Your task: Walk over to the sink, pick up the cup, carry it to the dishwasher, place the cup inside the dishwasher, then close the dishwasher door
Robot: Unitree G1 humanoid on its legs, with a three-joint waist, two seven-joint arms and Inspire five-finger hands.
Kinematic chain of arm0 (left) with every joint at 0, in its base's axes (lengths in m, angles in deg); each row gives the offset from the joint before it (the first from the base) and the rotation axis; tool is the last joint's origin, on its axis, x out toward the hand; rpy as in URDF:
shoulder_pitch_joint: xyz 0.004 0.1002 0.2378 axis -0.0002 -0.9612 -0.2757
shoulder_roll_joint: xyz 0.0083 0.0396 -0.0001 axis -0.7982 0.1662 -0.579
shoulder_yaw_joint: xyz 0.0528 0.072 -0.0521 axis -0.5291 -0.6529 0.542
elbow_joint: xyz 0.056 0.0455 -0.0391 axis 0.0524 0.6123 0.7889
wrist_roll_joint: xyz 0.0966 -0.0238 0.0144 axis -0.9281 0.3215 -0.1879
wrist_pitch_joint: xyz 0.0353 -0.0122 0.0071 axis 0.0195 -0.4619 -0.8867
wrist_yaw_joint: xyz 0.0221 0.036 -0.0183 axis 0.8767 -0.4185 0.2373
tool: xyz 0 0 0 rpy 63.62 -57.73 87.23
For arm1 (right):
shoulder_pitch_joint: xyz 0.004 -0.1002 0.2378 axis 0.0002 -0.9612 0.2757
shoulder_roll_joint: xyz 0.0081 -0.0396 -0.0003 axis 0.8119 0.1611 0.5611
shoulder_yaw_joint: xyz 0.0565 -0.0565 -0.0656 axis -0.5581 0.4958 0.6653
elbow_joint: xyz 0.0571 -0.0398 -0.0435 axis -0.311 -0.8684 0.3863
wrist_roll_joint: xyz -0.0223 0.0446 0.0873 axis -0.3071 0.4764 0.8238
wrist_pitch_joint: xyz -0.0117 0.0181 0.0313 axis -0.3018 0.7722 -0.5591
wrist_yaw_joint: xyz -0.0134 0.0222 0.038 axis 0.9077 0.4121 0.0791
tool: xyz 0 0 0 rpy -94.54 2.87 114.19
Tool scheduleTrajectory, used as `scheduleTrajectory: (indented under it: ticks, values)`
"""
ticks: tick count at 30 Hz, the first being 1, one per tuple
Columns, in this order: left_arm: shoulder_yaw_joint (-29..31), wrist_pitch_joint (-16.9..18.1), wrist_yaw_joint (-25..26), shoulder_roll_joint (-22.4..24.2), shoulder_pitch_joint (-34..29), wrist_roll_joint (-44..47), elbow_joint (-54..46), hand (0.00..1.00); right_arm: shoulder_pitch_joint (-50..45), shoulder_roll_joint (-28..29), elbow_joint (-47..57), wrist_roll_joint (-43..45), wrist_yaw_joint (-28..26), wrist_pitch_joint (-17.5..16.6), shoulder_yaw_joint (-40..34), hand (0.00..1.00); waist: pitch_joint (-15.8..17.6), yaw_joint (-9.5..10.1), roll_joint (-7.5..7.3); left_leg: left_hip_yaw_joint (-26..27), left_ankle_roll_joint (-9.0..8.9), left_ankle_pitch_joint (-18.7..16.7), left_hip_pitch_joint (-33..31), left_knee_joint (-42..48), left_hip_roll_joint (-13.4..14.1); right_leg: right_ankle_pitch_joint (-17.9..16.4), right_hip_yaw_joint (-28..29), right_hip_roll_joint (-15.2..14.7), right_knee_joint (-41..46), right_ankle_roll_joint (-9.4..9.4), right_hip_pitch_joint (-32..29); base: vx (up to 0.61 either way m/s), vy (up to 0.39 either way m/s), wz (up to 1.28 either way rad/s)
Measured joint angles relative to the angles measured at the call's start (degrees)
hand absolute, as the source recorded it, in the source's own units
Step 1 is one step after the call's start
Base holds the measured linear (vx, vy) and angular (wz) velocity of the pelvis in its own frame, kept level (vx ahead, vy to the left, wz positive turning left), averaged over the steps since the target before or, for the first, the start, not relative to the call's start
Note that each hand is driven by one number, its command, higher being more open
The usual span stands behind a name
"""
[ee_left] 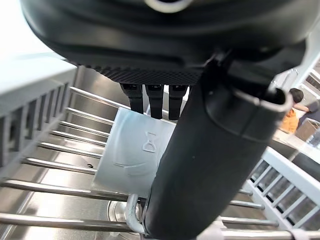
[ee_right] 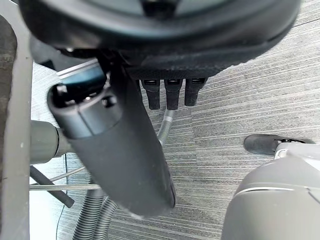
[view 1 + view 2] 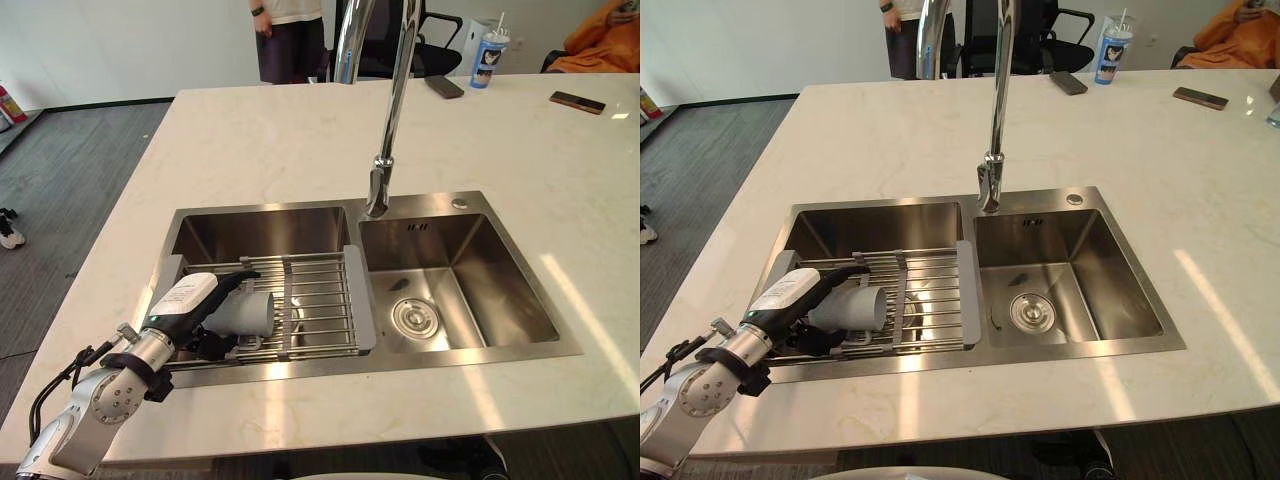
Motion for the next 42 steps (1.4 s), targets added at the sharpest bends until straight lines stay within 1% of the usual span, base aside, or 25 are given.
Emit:
scheduleTrajectory:
  ticks: [4, 9, 12, 18, 21, 23, 25, 26, 28, 29, 31, 32, 33, 35, 38, 40, 41, 42]
  values:
    - [-2.8, -0.6, -0.3, -0.7, 3.7, -1.6, 2.8, 0.3, 0.6, 0.0, 0.1, 0.0, -0.1, 0.1, 0.8, 0.9, 0.4, -1.03, 0.11, 0.3, -0.01, 0.0, -0.1, 0.0, 0.0, 0.2, 0.3, 0.0, -0.2, 0.02, -0.1, 0.0, 0.0, -0.04]
    - [-4.1, -1.0, -1.2, -1.2, 7.6, -1.6, 3.6, 0.3, 0.9, 0.0, 0.1, 0.0, -0.3, 0.3, 1.2, 0.9, 1.6, -1.18, 0.16, 0.8, -0.02, 0.0, -0.3, 0.0, 0.1, 0.8, 0.8, 0.1, -0.9, 0.04, -0.3, 0.0, 0.0, -0.05]
    - [-4.1, -1.3, -1.6, -2.0, 8.0, -0.1, 4.0, 0.3, 0.9, 0.0, 0.1, 0.0, -0.3, 0.4, 1.2, 0.9, 1.6, -1.35, 0.16, 1.0, -0.03, 0.0, -0.3, 0.0, 0.1, 0.8, 1.1, 0.1, -0.9, 0.04, -0.5, 0.0, -0.005, -0.06]
    - [-4.1, -2.1, -1.8, -1.9, 8.5, 2.4, 3.8, 0.3, 0.9, 0.1, 0.1, 0.1, -0.4, 0.5, 1.2, 0.9, 1.6, -1.37, 0.17, 1.0, -0.03, 0.0, -0.3, 0.0, 0.1, 0.9, 1.1, 0.1, -0.9, 0.02, -0.4, 0.0, -0.001, -0.01]
    - [-4.1, -3.0, -1.6, -0.1, 8.5, 4.6, 1.5, 0.3, 0.7, 0.4, 0.1, 0.2, -0.3, 0.5, 1.1, 0.9, 1.6, -1.17, 0.16, 0.9, -0.04, 0.0, -0.2, 0.0, 0.1, 0.9, 1.0, 0.1, -0.9, 0.01, -0.4, -0.02, -0.001, 0.01]
    - [-4.0, -3.1, -0.6, 3.0, 8.3, 7.3, -0.9, 0.3, 0.7, 0.6, 0.1, 0.3, -0.3, 0.5, 1.1, 0.9, 1.6, -0.97, 0.15, 0.8, -0.03, 0.0, -0.2, 0.0, 0.1, 0.9, 1.0, 0.1, -0.9, 0.0, -0.3, 0.0, 0.0, 0.0]
    - [-3.3, -3.1, 1.1, 9.1, 7.3, 11.0, -5.0, 0.3, 0.9, 1.0, 0.1, 0.3, -0.3, 0.5, 1.0, 0.9, 1.6, -0.94, 0.13, 0.8, -0.03, 0.0, 0.0, 0.0, 0.1, 0.9, 1.0, 0.1, -0.8, 0.0, -0.1, 0.0, 0.0, 0.0]
    - [-3.1, -3.0, 1.6, 10.8, 6.9, 12.1, -6.2, 0.3, 0.9, 1.2, 0.2, 0.3, -0.3, 0.5, 0.9, 0.9, 1.6, -1.0, 0.11, 0.8, -0.04, 0.0, 0.1, 0.0, 0.1, 0.9, 1.1, 0.1, -0.8, 0.0, 0.0, -0.02, -0.005, -0.04]
    - [-2.3, -3.0, 3.1, 18.3, 5.3, 18.0, -11.2, 0.3, 1.0, 1.8, 0.2, 0.4, -0.3, 0.5, 0.2, 0.9, 1.5, -1.0, 0.09, 1.1, -0.04, 0.0, 0.1, 0.0, 0.3, 0.9, 1.7, 0.3, -0.6, 0.0, -0.2, -0.02, -0.009, -0.07]
    - [-2.0, -2.9, 3.4, 20.4, 4.7, 19.3, -12.4, 0.3, 1.0, 2.0, 0.2, 0.5, -0.2, 0.6, -0.2, 0.9, 1.5, -0.99, 0.09, 1.3, -0.04, 0.0, 0.2, 0.0, 0.3, 0.9, 1.8, 0.3, -0.5, 0.0, -0.2, -0.01, -0.012, -0.1]
    - [-1.1, -2.7, 4.5, 27.8, 2.5, 26.2, -15.9, 0.3, 1.0, 2.6, 0.2, 0.7, 0.0, 0.6, -1.5, 0.9, 1.5, -1.01, 0.05, 1.9, -0.04, 0.0, 0.4, 0.0, 0.5, 0.9, 2.5, 0.4, 0.1, 0.0, -0.4, -0.02, -0.008, -0.14]
    - [-0.9, -2.7, 4.9, 29.4, 1.8, 27.7, -16.6, 0.3, 1.0, 2.6, 0.2, 0.8, 0.2, 0.6, -1.5, 0.9, 1.5, -0.99, 0.04, 2.1, -0.04, 0.0, 0.5, 0.0, 0.5, 0.9, 2.8, 0.5, 0.3, 0.0, -0.6, -0.03, -0.001, -0.17]
    - [-0.8, -2.6, 5.4, 31.8, 0.6, 31.8, -17.5, 0.3, 1.0, 2.6, 0.2, 1.2, 0.4, 0.7, -1.6, 0.9, 1.5, -0.97, 0.04, 2.5, -0.04, 0.0, 0.7, 0.0, 0.6, 0.9, 3.3, 0.5, 0.5, 0.0, -0.7, -0.03, 0.001, -0.13]
    - [-0.6, -2.6, 5.8, 34.7, -1.8, 36.8, -18.8, 0.3, 0.9, 2.9, 0.2, 1.4, 0.8, 0.9, -1.6, 0.9, 1.5, -0.92, -0.04, 3.2, -0.07, -0.1, 1.1, 0.0, 0.7, 0.9, 4.0, 0.6, 1.2, -0.01, -1.1, -0.06, 0.004, -0.19]
    - [-0.6, -2.7, 6.4, 36.3, -4.0, 40.6, -19.4, 0.3, 0.9, 3.4, 0.3, 2.7, 1.2, 1.0, -1.6, 0.9, 1.5, -0.6, -0.23, 4.3, -0.02, -0.2, 1.4, 0.3, 0.7, 0.9, 5.4, 0.6, 2.2, 0.0, -1.8, -0.06, 0.011, -0.26]
    - [-0.8, -2.8, 6.7, 37.2, -4.7, 41.7, -19.7, 0.3, 0.4, 4.7, 2.0, 2.9, 2.0, 1.4, -1.6, 0.9, 2.2, 0.44, -1.2, 6.3, 0.17, -1.4, 1.3, 2.6, 0.8, 1.0, 7.5, 0.5, 3.9, 0.2, -2.8, -0.09, 0.025, -0.37]
    - [-0.8, -2.9, 6.8, 37.5, -4.7, 41.7, -20.3, 0.3, 0.3, 5.2, 3.3, 2.9, 2.3, 1.5, -1.6, 0.9, 2.5, 0.51, -1.65, 6.6, 0.2, -1.9, 1.2, 3.5, 0.9, 1.1, 7.9, 0.5, 4.3, 0.35, -3.0, -0.09, 0.022, -0.43]
    - [-0.9, -2.9, 6.8, 37.8, -5.0, 41.7, -21.5, 0.3, 0.0, 6.0, 5.2, 2.8, 2.5, 1.6, -1.5, 0.9, 3.0, 0.62, -2.49, 7.4, 0.4, -2.8, 0.8, 5.2, 1.1, 1.3, 8.7, 0.5, 5.1, 0.55, -3.4, -0.09, 0.014, -0.37]
